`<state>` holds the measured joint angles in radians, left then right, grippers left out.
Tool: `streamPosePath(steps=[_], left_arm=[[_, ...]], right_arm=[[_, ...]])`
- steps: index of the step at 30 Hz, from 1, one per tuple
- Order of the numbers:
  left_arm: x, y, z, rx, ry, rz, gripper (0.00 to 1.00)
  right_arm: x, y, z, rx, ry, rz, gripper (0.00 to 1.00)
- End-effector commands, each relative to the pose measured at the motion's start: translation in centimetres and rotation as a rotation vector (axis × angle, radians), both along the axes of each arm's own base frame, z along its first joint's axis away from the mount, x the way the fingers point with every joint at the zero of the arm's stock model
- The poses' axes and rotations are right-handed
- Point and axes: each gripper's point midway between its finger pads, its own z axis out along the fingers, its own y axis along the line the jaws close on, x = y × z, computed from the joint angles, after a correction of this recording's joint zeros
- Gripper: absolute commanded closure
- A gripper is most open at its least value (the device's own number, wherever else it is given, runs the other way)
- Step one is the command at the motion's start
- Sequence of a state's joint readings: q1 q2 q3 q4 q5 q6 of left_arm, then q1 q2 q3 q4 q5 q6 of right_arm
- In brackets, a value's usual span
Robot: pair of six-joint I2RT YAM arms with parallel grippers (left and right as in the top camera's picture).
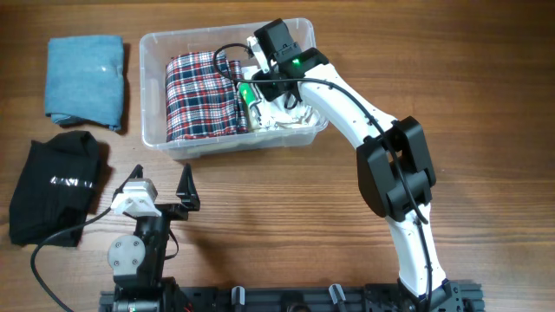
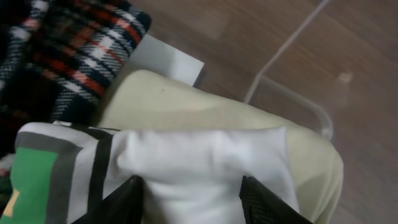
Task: Pack container
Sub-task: 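Push the white shirt down into the bin with the right gripper, then press and tuck the white shirt flat with the right gripper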
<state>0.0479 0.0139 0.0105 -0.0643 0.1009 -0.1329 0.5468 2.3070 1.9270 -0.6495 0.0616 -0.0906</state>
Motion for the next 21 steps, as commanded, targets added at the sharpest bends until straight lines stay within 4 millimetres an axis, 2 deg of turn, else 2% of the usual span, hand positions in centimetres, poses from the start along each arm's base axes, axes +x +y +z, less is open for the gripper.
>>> streamPosePath(steps=[1,3,4,6,8,9,10,11,12,13,14,16,21], left_arm=[[0.0,0.3,-0.2,-0.005,0.003,0.014,0.00],[0.0,0.3,-0.2,-0.005,0.003,0.014,0.00],[0.0,0.3,-0.2,-0.005,0.003,0.014,0.00],[0.0,0.3,-0.2,-0.005,0.003,0.014,0.00],[0.0,0.3,-0.2,-0.005,0.003,0.014,0.00],[0.0,0.3,-0.2,-0.005,0.003,0.014,0.00],[0.0,0.3,-0.2,-0.005,0.003,0.014,0.00],[0.0,0.3,-0.2,-0.005,0.003,0.014,0.00],[0.0,0.3,-0.2,-0.005,0.003,0.014,0.00],[0.0,0.3,-0.2,-0.005,0.003,0.014,0.00],[0.0,0.3,-0.2,-0.005,0.003,0.014,0.00],[0.0,0.3,-0.2,-0.005,0.003,0.014,0.00],[0.0,0.3,-0.2,-0.005,0.003,0.014,0.00]], right_arm=[[1.6,-2.2,0.2,-0.041,-0.036,-0.090,0.45],[1.2,-1.9,3.4,-0.001,-0.060,-0.087,0.39],[0.3,-1.6,6.1,0.039,-0.065,-0.075,0.33],[-1.4,-2.0,9.7,0.094,-0.050,-0.107,0.25],[-4.5,-2.8,12.3,0.139,0.025,-0.131,0.23],[-5.8,-3.2,12.8,0.143,0.062,-0.137,0.23],[-7.6,-3.9,13.0,0.132,0.123,-0.154,0.24],[-9.2,-4.8,12.6,0.100,0.183,-0.176,0.34],[-10.1,-5.4,12.0,0.073,0.225,-0.181,0.47],[-11.0,-5.8,11.0,0.044,0.270,-0.185,0.65],[-11.5,-6.1,10.6,0.031,0.294,-0.186,0.79],[-12.2,-6.1,9.5,0.025,0.332,-0.181,0.95],[-13.1,-6.8,7.2,-0.017,0.371,-0.188,0.96]])
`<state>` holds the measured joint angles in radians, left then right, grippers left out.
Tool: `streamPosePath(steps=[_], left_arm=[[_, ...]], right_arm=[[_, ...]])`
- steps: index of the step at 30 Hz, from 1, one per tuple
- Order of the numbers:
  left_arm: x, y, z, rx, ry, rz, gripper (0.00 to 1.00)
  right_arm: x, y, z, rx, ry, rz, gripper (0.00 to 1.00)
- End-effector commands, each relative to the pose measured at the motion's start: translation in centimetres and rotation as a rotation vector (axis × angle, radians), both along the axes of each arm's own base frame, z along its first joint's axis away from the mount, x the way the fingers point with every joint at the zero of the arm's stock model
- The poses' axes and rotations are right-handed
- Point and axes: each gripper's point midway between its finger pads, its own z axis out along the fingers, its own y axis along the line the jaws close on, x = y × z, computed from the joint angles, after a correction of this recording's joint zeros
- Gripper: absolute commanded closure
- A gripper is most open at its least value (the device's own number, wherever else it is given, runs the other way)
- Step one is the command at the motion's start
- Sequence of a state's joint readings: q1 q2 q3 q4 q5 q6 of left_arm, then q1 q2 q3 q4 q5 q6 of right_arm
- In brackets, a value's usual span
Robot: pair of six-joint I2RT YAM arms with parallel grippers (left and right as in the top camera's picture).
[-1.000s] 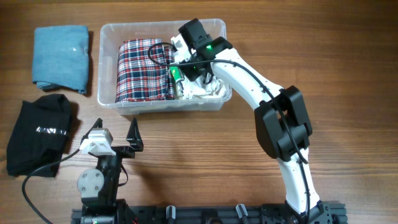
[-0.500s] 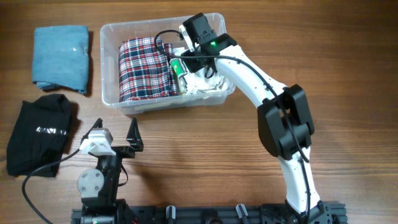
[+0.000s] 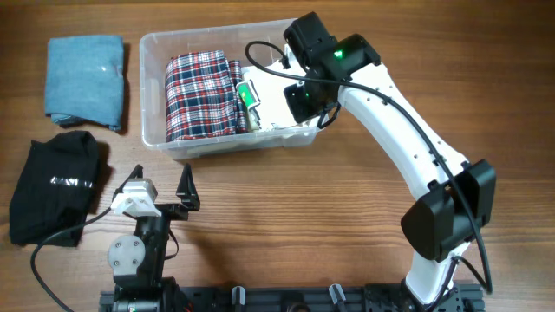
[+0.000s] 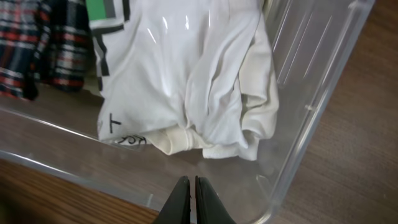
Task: Pack container
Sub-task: 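Press and tuck the white shirt flat with the right gripper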
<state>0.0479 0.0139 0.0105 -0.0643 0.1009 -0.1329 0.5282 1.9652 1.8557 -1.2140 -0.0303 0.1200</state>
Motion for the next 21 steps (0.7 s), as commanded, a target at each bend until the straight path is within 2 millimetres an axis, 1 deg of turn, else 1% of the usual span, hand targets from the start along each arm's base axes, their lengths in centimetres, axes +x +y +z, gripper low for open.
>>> streamPosePath(steps=[1,4,6,10,12,14,18,20,21], left_arm=[[0.0,0.3,-0.2,-0.005,0.003,0.014,0.00],[0.0,0.3,-0.2,-0.005,0.003,0.014,0.00],[0.0,0.3,-0.2,-0.005,0.003,0.014,0.00],[0.0,0.3,-0.2,-0.005,0.003,0.014,0.00],[0.0,0.3,-0.2,-0.005,0.003,0.014,0.00],[0.0,0.3,-0.2,-0.005,0.003,0.014,0.00],[0.0,0.3,-0.2,-0.005,0.003,0.014,0.00],[0.0,0.3,-0.2,-0.005,0.003,0.014,0.00],[0.0,0.3,-0.2,-0.005,0.003,0.014,0.00]], right_arm=[[-0.7,-0.3,-2.1,-0.021,0.046,-0.010,0.96],[-2.1,-1.2,-4.1,-0.057,0.106,-0.019,0.96],[-3.2,-1.8,-4.7,-0.082,0.148,-0.023,0.96],[-4.7,-2.5,-4.8,-0.114,0.210,-0.055,0.96],[-4.7,-2.3,-4.8,-0.111,0.205,-0.054,0.96],[-4.0,-1.9,-4.8,-0.096,0.176,-0.035,0.96],[-0.4,0.4,-4.2,-0.024,0.010,0.078,0.96],[1.1,1.2,-3.7,0.000,-0.059,0.120,0.96],[1.4,1.4,-3.6,0.004,-0.076,0.137,0.96]])
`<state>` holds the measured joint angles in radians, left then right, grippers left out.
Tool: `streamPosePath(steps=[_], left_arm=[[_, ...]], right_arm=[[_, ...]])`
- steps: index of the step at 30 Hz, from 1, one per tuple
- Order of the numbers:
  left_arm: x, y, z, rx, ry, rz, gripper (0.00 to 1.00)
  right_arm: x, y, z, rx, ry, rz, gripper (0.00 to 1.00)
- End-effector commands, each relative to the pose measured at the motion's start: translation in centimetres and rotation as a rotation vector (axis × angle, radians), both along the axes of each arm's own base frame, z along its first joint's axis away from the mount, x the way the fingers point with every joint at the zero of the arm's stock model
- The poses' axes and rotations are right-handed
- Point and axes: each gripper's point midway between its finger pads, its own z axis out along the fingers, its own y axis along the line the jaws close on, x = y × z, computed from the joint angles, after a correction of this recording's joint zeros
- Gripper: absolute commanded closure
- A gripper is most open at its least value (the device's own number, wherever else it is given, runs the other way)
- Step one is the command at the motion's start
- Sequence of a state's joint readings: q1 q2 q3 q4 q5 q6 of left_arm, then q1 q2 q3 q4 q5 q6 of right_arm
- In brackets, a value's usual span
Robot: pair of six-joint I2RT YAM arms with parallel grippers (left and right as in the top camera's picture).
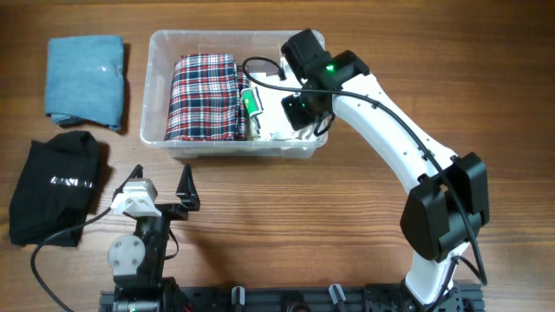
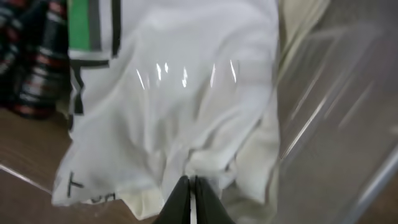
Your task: Pack container
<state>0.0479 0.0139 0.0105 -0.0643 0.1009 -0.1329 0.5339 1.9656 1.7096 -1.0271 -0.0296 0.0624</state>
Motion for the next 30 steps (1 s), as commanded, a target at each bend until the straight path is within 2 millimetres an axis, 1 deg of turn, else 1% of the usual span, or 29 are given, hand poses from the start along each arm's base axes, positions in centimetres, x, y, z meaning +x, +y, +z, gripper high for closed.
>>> streamPosePath(steps=[1,4,5,7,8,10,15,17,20,21,22,24,25,26,27,28,30], left_arm=[[0.0,0.3,-0.2,-0.005,0.003,0.014,0.00],[0.0,0.3,-0.2,-0.005,0.003,0.014,0.00],[0.0,0.3,-0.2,-0.005,0.003,0.014,0.00],[0.0,0.3,-0.2,-0.005,0.003,0.014,0.00],[0.0,0.3,-0.2,-0.005,0.003,0.014,0.00],[0.0,0.3,-0.2,-0.005,0.003,0.014,0.00],[0.0,0.3,-0.2,-0.005,0.003,0.014,0.00],[0.0,0.3,-0.2,-0.005,0.003,0.014,0.00],[0.0,0.3,-0.2,-0.005,0.003,0.014,0.00],[0.0,0.3,-0.2,-0.005,0.003,0.014,0.00],[0.0,0.3,-0.2,-0.005,0.003,0.014,0.00],[0.0,0.3,-0.2,-0.005,0.003,0.014,0.00],[0.0,0.3,-0.2,-0.005,0.003,0.014,0.00],[0.0,0.3,-0.2,-0.005,0.003,0.014,0.00],[0.0,0.3,-0.2,-0.005,0.003,0.014,0.00],[0.0,0.3,-0.2,-0.005,0.003,0.014,0.00],[0.0,0.3,-0.2,-0.005,0.003,0.014,0.00]], right_arm=[[0.8,0.8,-0.3,-0.008,-0.046,0.109,0.96],[0.6,0.7,-2.0,-0.062,-0.031,0.249,0.96],[0.2,0.5,-3.1,-0.091,-0.013,0.325,0.96],[-0.2,0.3,-4.4,-0.123,0.005,0.435,0.96],[-0.5,0.1,-5.3,-0.148,0.017,0.526,0.96],[-0.6,0.0,-6.2,-0.164,0.022,0.597,0.96],[-0.4,0.1,-9.2,-0.198,0.032,0.763,0.96],[-0.4,0.1,-9.8,-0.203,0.034,0.788,0.96],[0.5,-0.7,-9.3,-0.278,0.005,0.776,0.96],[0.9,-0.8,-8.7,-0.296,-0.009,0.772,0.96],[1.8,-0.3,-5.9,-0.293,-0.082,0.764,0.96],[2.8,0.3,-2.5,-0.274,-0.170,0.733,0.96],[3.6,0.8,0.7,-0.250,-0.247,0.691,0.92],[4.0,1.1,3.2,-0.228,-0.304,0.652,0.71],[4.3,1.3,6.1,-0.204,-0.366,0.615,0.23],[4.3,1.3,8.4,-0.183,-0.420,0.586,0.00],[4.0,1.1,11.9,-0.156,-0.502,0.559,0.00]])
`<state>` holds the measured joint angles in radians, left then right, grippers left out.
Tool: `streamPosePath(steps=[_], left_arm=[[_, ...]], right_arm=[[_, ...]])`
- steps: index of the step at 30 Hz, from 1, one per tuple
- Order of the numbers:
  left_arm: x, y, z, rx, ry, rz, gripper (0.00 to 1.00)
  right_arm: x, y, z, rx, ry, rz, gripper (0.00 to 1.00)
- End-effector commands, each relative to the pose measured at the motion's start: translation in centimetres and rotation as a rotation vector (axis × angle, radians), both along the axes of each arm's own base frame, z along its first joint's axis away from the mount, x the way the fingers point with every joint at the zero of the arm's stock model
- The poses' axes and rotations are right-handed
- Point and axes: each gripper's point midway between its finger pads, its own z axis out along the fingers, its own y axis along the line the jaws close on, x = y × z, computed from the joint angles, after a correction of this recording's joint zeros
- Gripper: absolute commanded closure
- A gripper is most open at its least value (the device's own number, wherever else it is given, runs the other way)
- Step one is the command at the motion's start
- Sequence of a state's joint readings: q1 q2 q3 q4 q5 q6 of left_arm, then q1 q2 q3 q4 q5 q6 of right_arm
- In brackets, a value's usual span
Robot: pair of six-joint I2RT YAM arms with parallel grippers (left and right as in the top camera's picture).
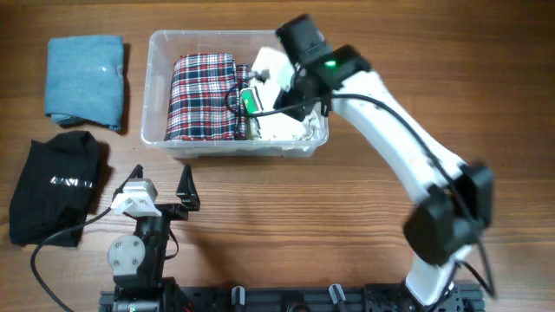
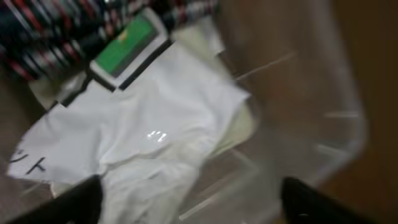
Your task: Pack container
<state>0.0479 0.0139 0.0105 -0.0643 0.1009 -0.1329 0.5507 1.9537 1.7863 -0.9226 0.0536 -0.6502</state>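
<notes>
A clear plastic container (image 1: 159, 139) stands at the back middle of the table. Inside lie a folded plaid cloth (image 1: 204, 95) on the left and a white garment with a green patch (image 1: 270, 108) (image 2: 155, 118) on the right. My right gripper (image 1: 295, 85) (image 2: 193, 208) hangs over the white garment near the container's right wall, open wide and holding nothing; the wrist view is blurred. My left gripper (image 1: 165, 192) rests open near the front left, far from the container.
A folded blue cloth (image 1: 84, 78) lies at the back left on the wooden table (image 1: 286, 225). A black garment (image 1: 56, 186) lies front left, beside the left arm's base.
My right gripper was shut with its tips at the white garment's crumpled edge; now its fingers stand wide apart over that garment. The wrist has turned. Container and left arm are unmoved.
First my right gripper's fingers stood apart around the white garment in the skewed container. Then it was shut above the container's near right corner. Later the container stood square and slightly to the right, gripper still shut. Now the gripper is open.
</notes>
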Motion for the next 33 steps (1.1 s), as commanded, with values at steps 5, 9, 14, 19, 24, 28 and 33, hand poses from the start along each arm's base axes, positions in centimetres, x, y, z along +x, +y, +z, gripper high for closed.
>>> streamPosePath(steps=[5,9,14,19,24,28,33], left_arm=[[0.0,0.3,-0.2,-0.005,0.003,0.014,0.00],[0.0,0.3,-0.2,-0.005,0.003,0.014,0.00],[0.0,0.3,-0.2,-0.005,0.003,0.014,0.00],[0.0,0.3,-0.2,-0.005,0.002,0.014,0.00],[-0.1,-0.7,3.6,0.002,-0.149,-0.045,0.00],[-1.3,-0.6,8.6,-0.023,-0.132,-0.032,0.00],[-2.1,1.3,13.9,-0.025,0.182,0.083,0.00]], right_arm=[[1.5,-4.1,13.1,0.256,-0.254,-0.244,0.00],[4.8,-12.7,13.1,0.433,-0.213,-0.705,0.00],[5.8,-23.1,12.5,0.653,-0.144,-1.172,0.00],[4.7,-26.2,11.4,0.661,-0.100,-1.311,0.00],[4.7,-26.2,11.4,0.662,-0.100,-1.311,0.00],[4.7,-26.2,11.4,0.662,-0.100,-1.311,0.00],[4.7,-26.2,11.4,0.662,-0.100,-1.311,0.00]])
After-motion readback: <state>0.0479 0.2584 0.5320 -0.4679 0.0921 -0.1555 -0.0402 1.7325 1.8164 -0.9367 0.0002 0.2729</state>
